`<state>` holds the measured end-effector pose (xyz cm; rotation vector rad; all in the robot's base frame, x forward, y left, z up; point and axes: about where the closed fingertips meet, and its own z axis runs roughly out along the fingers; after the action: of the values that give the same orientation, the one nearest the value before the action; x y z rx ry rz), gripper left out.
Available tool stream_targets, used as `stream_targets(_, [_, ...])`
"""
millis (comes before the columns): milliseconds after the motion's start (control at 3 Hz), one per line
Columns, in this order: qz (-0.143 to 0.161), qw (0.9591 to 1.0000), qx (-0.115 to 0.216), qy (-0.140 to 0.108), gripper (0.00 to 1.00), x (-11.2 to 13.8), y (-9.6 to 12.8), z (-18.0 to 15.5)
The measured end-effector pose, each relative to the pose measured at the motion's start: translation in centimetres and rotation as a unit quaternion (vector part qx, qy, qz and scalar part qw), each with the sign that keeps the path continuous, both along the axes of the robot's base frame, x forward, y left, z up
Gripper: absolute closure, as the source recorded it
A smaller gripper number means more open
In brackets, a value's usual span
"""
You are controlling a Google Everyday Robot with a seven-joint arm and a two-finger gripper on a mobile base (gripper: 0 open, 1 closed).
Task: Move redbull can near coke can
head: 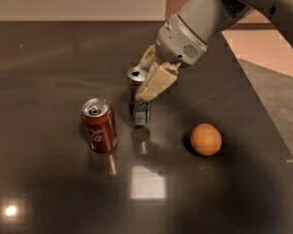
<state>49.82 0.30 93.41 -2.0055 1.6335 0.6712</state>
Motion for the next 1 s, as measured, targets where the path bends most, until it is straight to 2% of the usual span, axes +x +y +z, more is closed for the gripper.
stream_targets(333, [0.02, 0.9998, -0.008, -0.002, 0.82, -1.5, 0.7, -0.5])
stream_targets(1000, [0.047, 0.9986, -0.022, 0.006, 0.36, -3.4, 1.6, -1.8])
